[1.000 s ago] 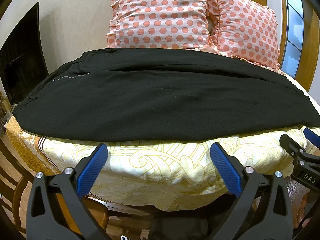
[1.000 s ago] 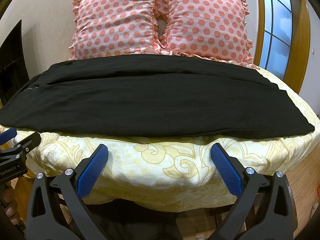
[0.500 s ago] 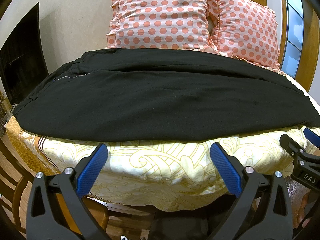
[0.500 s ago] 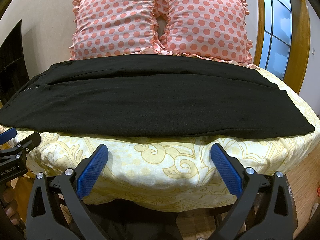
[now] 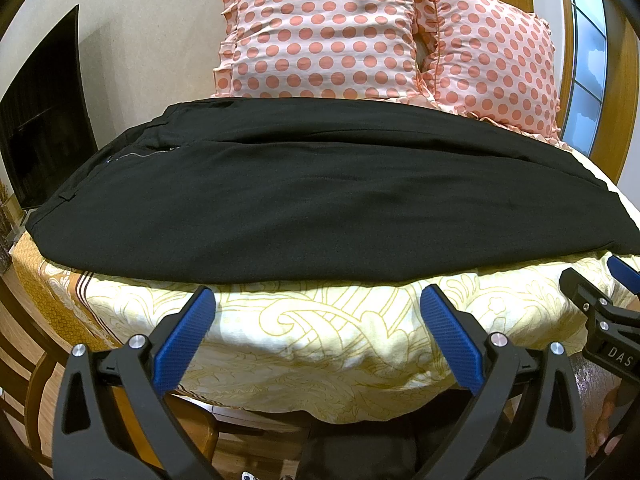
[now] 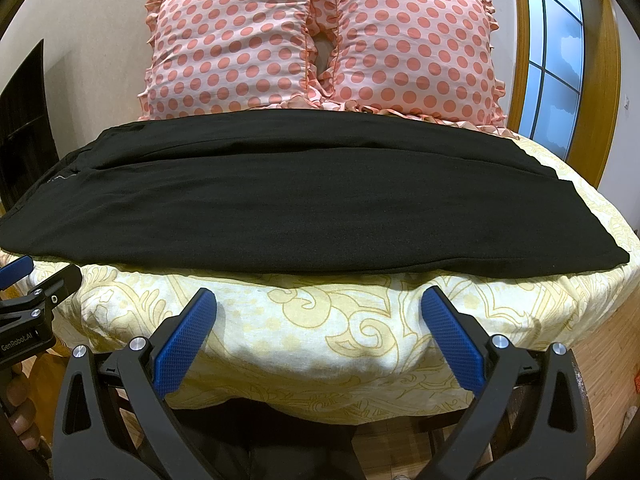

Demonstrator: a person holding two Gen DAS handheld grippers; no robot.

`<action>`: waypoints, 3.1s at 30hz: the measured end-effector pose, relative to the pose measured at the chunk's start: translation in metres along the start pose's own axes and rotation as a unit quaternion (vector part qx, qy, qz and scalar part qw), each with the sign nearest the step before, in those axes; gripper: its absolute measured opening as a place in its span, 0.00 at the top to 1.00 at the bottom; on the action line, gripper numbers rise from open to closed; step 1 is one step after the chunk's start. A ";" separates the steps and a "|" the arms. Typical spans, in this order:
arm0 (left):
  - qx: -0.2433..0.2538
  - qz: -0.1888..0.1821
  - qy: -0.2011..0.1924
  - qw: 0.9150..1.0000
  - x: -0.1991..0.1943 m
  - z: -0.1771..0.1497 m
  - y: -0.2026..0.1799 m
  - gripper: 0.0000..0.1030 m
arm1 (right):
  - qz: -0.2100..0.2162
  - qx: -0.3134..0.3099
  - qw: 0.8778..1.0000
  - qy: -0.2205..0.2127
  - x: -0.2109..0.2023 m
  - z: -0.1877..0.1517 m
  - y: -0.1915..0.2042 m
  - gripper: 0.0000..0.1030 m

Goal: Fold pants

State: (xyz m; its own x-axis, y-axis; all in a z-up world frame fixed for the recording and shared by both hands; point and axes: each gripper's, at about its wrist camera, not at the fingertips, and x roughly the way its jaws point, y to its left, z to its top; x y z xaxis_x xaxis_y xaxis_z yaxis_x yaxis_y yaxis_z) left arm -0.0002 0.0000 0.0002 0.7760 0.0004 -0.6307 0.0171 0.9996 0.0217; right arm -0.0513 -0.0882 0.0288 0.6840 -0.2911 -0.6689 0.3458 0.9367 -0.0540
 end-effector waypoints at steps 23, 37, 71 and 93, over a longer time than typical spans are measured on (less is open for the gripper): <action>0.000 0.000 -0.001 1.000 0.000 0.000 0.000 0.02 | 0.000 0.000 1.000 0.000 0.000 0.000 0.001 0.01; 0.000 0.000 -0.002 1.000 0.000 0.000 0.000 0.02 | 0.000 0.000 1.000 0.000 0.001 0.000 0.000 0.01; -0.029 0.063 -0.083 0.994 0.042 0.146 0.029 0.02 | -0.191 0.249 0.945 0.090 0.167 0.232 -0.258 0.15; -0.049 0.018 -0.038 0.998 0.100 0.154 0.042 0.02 | -0.271 0.331 0.892 0.143 0.283 0.233 -0.329 0.81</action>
State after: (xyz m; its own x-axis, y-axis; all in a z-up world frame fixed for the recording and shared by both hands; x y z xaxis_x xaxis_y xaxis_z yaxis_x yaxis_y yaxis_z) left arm 0.1749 0.0376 0.0577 0.8201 0.0380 -0.5709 -0.0703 0.9969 -0.0347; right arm 0.1785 -0.5240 0.0303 0.1419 -0.5162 -0.8446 0.9448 0.3251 -0.0399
